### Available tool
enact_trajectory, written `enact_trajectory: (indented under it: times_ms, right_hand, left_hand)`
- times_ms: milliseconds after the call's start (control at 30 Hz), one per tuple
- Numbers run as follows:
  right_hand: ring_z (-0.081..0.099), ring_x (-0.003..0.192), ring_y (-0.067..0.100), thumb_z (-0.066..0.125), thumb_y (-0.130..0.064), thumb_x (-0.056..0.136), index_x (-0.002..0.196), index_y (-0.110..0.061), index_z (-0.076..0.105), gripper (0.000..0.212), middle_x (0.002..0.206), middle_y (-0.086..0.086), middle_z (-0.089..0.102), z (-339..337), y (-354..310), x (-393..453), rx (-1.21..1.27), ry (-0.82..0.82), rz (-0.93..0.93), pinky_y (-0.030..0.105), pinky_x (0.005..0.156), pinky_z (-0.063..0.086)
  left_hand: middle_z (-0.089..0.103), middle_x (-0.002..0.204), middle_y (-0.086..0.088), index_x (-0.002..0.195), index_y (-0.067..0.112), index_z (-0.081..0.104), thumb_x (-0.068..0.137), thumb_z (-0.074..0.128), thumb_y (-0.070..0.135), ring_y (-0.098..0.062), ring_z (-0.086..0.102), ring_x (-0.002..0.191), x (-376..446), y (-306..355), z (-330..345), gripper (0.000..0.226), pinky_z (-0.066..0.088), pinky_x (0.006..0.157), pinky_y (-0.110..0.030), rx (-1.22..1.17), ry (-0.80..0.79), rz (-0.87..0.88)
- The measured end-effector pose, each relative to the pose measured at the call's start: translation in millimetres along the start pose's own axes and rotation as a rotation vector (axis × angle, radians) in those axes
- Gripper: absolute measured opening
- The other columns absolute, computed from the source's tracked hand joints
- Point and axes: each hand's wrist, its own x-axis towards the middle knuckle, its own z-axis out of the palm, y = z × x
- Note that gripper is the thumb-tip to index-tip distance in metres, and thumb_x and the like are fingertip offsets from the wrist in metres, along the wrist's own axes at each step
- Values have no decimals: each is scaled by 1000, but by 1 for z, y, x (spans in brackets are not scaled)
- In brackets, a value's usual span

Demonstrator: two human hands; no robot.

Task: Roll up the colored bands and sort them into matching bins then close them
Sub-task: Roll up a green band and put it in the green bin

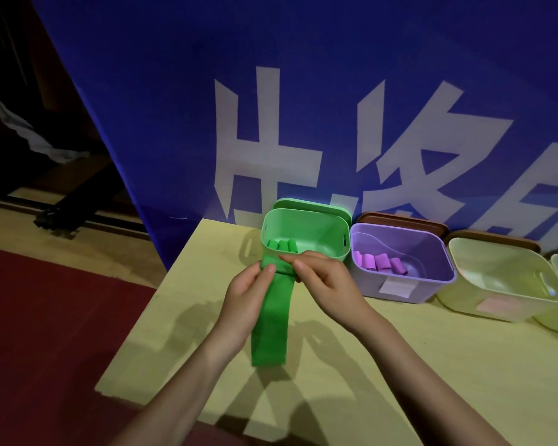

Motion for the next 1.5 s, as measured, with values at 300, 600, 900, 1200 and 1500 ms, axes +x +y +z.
enact_trajectory:
  times_ms: [300, 600, 900, 1200, 1500]
  right_hand:
    - [55, 67, 17, 62, -26, 83, 81, -11, 69, 16, 73, 6, 65, 7, 2, -4, -16, 196, 76, 34, 65, 46]
    - [62, 76, 26, 68, -28, 78, 89, -27, 75, 14, 85, 4, 72, -5, 6, -5, 260, 314, 203, 43, 74, 51]
    - [57, 72, 6, 70, -16, 84, 103, -29, 73, 22, 78, 1, 66, -28, 21, -3, 16, 294, 67, 20, 69, 47]
    - [55, 88, 8, 52, -27, 94, 116, -15, 69, 31, 92, -3, 58, -65, 32, 3, -144, 102, -138, 18, 80, 41]
    - [55, 64, 1, 60, -4, 91, 101, -9, 70, 15, 81, 4, 66, -56, 24, -5, 360, 116, 319, 17, 64, 46]
  left_hand:
    - [58, 65, -4, 83, 7, 58, 92, 43, 33, -15, 49, 57, 8, -13, 5, 31, 37, 52, -30, 425, 11, 316]
    - [72, 77, 5, 86, 18, 71, 96, 51, 20, -5, 65, 74, 14, 1, 27, 22, 49, 66, -17, -20, -14, -29]
    - [70, 72, 4, 80, 18, 69, 97, 49, 21, -16, 63, 77, 25, 4, 59, 26, 45, 72, -32, -73, 125, -140]
    - [73, 82, 2, 86, 19, 70, 97, 50, 22, -13, 66, 83, 39, 6, 79, 23, 48, 76, -27, -74, 89, -84]
    - [71, 90, 4, 98, 19, 65, 100, 44, 17, -3, 66, 80, 36, -1, 72, 22, 50, 71, -15, 110, -62, 8]
